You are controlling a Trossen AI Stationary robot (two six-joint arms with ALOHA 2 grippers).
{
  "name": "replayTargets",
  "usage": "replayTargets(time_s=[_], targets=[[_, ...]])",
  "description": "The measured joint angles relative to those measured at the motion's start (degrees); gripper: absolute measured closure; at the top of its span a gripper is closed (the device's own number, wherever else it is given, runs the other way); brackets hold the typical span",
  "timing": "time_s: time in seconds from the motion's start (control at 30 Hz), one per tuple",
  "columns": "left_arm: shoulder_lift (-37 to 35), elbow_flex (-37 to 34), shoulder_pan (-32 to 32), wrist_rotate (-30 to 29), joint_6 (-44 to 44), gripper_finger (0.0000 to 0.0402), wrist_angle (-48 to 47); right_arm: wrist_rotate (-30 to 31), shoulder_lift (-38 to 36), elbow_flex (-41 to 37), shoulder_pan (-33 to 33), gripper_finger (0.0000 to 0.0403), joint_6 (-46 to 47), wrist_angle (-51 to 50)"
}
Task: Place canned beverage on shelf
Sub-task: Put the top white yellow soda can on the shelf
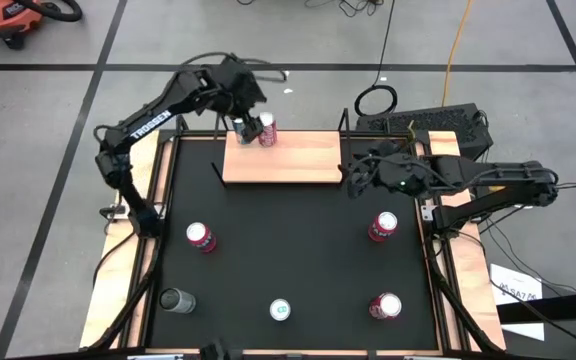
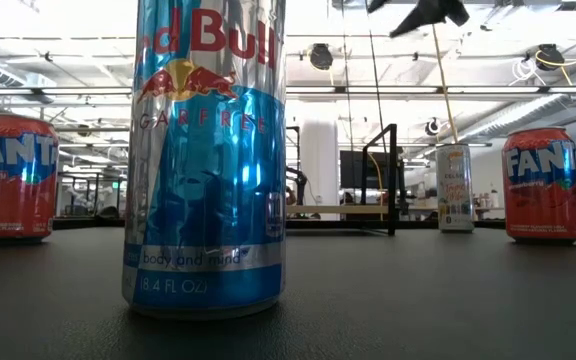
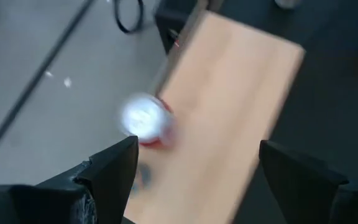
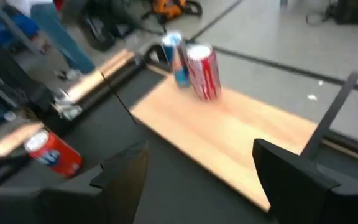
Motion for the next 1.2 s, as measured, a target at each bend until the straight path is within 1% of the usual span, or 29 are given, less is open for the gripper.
replayTargets(time_s=[0.1,0.17,0.23,0.43,0.57,0.67,0.8,0.87,0.93,1.0,1.07,1.2], targets=[[-3.39,-5.67,-3.25,0.09,-1.93,0.0072,-0.13,4.59,-0.04,0.69,1.61,0.0124,0.78,-0.15],[-6.19,-9.73,-5.92,-0.06,-2.81,0.0072,0.24,7.22,0.03,0.66,2.88,0.0124,3.78,-1.07],[-9.65,-14.3,-8.71,-1.17,-4.2,0.0072,1.04,8.29,0.56,0.66,4.28,0.0124,7.53,-1.97],[-22.22,-26.5,-16.6,-2.02,-13.17,0.0072,8.26,8.0,4.68,0.66,9.9,0.0124,16.47,-3.19],[-29.12,-30.73,-21.65,-3.26,-21.12,0.0072,8.98,6.54,8.08,0.66,13.53,0.0124,20.98,-2.55],[-32.39,-32.83,-25.37,-5.48,-27.15,0.0072,6.86,3.45,10.08,0.66,15.5,0.0124,21.87,-2.05],[-33.57,-34.96,-29.69,-7.3,-34.54,0.0072,-0.74,-0.42,11.1,0.66,15.89,0.0124,21.08,-4.91],[-33.24,-35.78,-31.56,-7.78,-39.33,0.0072,-4.38,-0.6,11.0,0.65,15.15,0.0124,21.03,-6.9],[-33.06,-37.02,-33.67,-8.0,-43.74,0.0072,-4.52,-0.77,10.2,0.65,14.48,0.0124,20.46,-8.34],[-32.84,-38.58,-36.39,-7.98,-47.38,0.0072,-1.7,-2.65,9.11,0.64,13.72,0.0124,18.36,-8.33],[-32.15,-39.7,-39.17,-7.98,-48.85,0.0072,3.57,-5.03,8.15,0.64,13.33,0.0124,17.79,-8.33],[-29.38,-41.21,-44.04,-7.81,-45.51,0.0072,15.01,-8.49,7.51,0.65,14.73,0.0124,15.86,-8.74]])
